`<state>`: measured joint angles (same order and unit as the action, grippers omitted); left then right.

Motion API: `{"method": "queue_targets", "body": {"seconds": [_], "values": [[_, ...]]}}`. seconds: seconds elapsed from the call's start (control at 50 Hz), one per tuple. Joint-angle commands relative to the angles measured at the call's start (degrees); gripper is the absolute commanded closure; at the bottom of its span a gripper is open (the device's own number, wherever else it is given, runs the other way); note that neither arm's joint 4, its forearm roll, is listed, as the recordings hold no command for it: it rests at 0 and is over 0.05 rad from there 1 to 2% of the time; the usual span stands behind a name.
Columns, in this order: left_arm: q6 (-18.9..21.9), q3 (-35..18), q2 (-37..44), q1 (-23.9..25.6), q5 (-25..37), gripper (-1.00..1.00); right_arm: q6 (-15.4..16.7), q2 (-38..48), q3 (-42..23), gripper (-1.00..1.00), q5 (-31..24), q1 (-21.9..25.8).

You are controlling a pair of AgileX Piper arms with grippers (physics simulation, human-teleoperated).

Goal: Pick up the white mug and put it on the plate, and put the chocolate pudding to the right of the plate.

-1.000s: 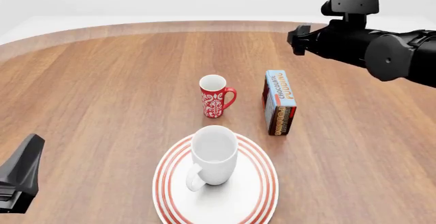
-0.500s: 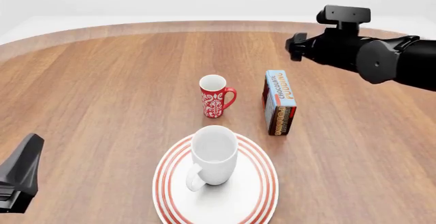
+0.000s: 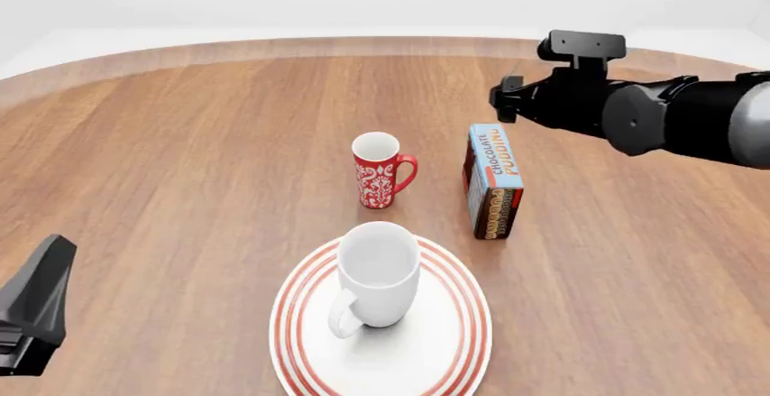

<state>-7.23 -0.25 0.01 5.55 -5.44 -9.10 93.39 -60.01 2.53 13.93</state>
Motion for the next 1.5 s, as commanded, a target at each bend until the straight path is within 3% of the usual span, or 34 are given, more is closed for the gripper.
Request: {"method": "queue_targets", "body": {"seconds": [0.02, 1.5], "values": [[-0.3, 0.0, 0.0, 0.0, -0.1, -1.00, -0.3, 2.6, -0.5, -1.00, 0.4, 0.7], [-0.7, 0.1, 0.0, 0.2, -0.2, -1.00, -0.1, 10.9, -0.9, -1.00, 2.7, 0.8]]}}
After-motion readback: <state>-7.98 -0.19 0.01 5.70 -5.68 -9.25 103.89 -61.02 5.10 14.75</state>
